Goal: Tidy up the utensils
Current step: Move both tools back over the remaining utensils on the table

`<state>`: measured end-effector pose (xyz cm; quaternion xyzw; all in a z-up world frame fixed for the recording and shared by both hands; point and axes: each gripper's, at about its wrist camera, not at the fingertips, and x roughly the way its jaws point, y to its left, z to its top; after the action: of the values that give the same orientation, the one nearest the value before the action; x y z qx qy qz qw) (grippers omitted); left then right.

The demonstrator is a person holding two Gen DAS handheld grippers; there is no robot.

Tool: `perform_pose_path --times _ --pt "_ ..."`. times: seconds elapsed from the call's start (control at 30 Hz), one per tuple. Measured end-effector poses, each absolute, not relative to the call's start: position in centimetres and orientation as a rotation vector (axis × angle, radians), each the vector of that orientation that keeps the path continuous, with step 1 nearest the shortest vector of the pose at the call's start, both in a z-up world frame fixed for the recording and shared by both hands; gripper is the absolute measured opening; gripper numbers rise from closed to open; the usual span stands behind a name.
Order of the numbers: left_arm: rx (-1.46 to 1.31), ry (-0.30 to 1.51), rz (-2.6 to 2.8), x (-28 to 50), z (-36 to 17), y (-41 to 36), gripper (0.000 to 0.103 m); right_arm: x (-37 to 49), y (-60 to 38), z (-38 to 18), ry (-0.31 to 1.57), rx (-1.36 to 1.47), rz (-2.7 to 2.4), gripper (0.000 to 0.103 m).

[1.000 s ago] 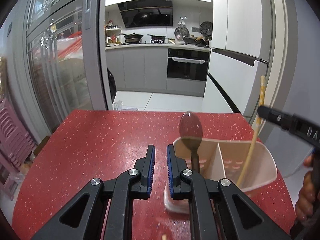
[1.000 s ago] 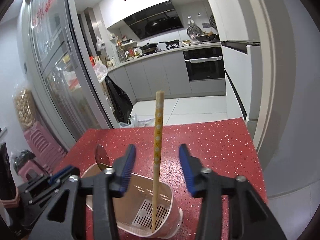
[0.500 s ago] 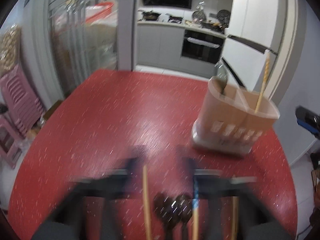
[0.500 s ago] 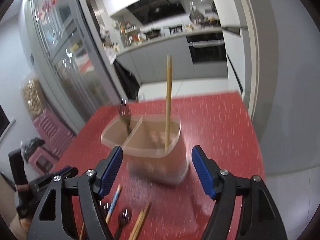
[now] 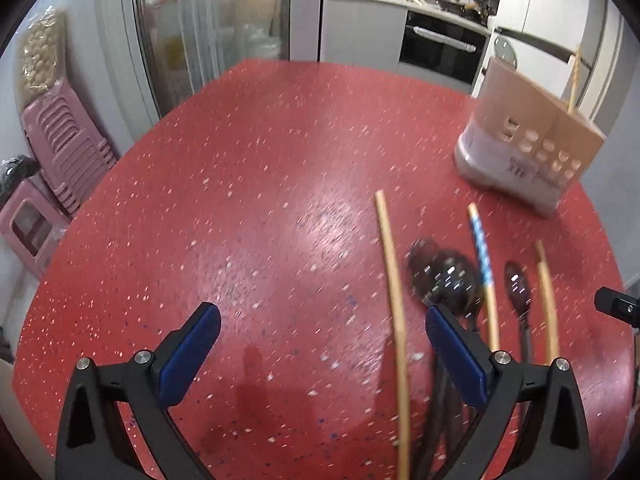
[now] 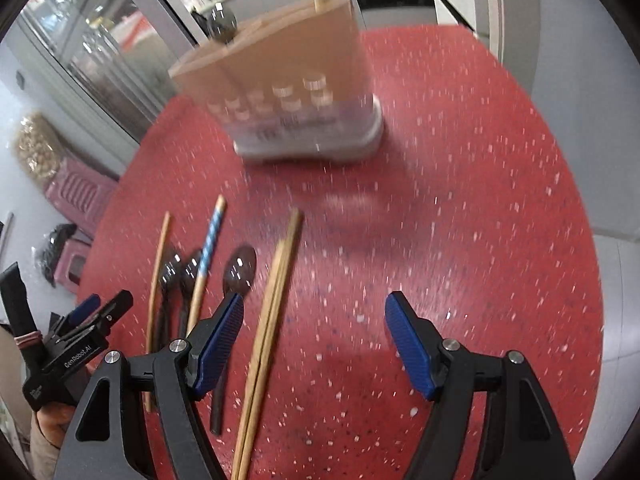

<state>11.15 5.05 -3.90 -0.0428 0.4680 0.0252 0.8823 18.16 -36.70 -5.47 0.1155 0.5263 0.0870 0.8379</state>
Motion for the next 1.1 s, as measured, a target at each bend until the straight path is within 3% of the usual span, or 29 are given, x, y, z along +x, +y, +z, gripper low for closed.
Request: perform_pose_path --times 0.23,0.57,1.1 --pt "-0.072 1.01 0.064 11.5 -5.7 6.0 0.103 19.2 -35.5 -6.5 1.176 0.182 0.134 0.076" --pt "-0.055 1.011 0.058 12.1 -6.7 5.6 0.103 19.6 -32.1 -8.1 1.191 0.084 0.105 0.058" --pt "-0.049 0.998 0.063 11.2 -6.6 5.8 0.103 19.3 -29.4 -8.1 1.187 -0.03 0.076 0.055"
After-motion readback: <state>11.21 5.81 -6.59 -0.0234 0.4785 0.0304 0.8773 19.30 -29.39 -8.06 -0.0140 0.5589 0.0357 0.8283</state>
